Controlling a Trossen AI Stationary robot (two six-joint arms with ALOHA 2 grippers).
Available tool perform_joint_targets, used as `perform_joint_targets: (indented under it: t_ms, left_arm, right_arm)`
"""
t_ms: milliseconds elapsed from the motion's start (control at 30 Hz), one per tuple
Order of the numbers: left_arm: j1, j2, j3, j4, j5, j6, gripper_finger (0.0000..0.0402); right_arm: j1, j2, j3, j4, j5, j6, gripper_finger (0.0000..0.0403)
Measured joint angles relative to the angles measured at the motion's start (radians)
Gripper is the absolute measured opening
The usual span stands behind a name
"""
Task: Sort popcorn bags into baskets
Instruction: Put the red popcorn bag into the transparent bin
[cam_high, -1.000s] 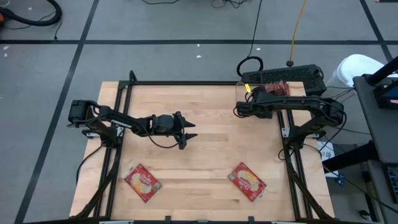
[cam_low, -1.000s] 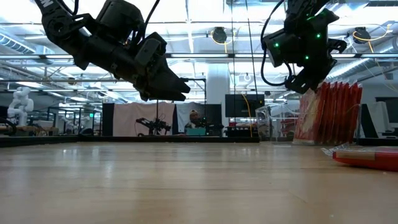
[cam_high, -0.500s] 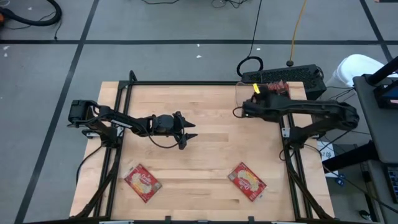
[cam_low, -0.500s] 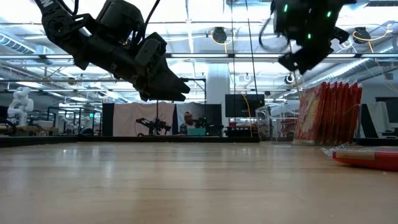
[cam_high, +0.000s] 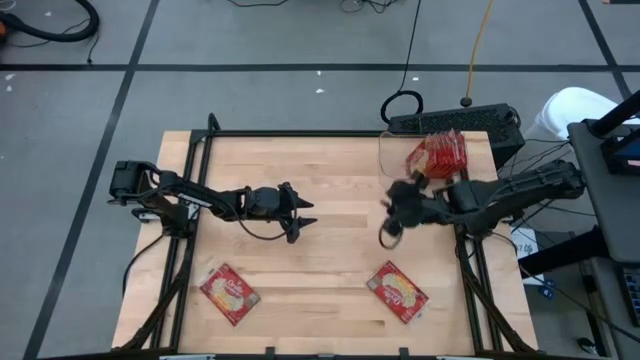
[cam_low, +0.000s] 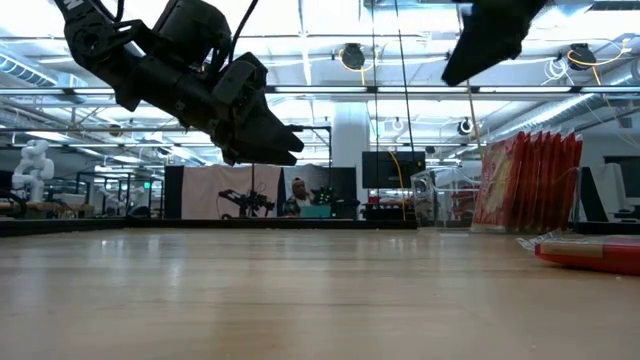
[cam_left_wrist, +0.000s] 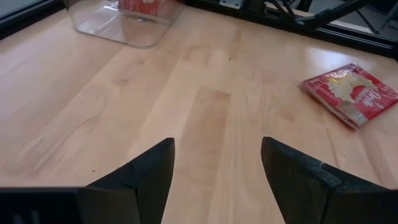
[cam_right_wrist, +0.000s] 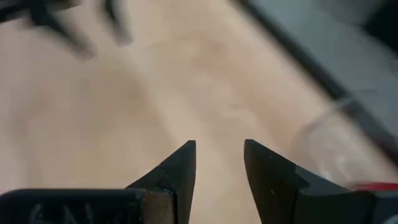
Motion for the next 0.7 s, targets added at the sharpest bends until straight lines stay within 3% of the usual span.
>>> perform_joint_targets:
  t_ms: [233,433,700]
  left_arm:
    - [-0.012,0.000,0.000,0.002,0.000,0.001,0.0246]
    - [-0.013,0.000,0.000,0.004,0.000,0.004,0.0246]
    - [-0.018,0.000,0.000,0.004,0.000,0.003,0.0246]
  right_arm:
    - [0.130,0.038,-0.007,0.024,-0.242,0.056,0.0130]
    - [0.152,0.083,-0.070,0.046,-0.447,0.127,0.0130]
    - [0.151,0.116,-0.262,0.350,-0.641,0.105,0.0130]
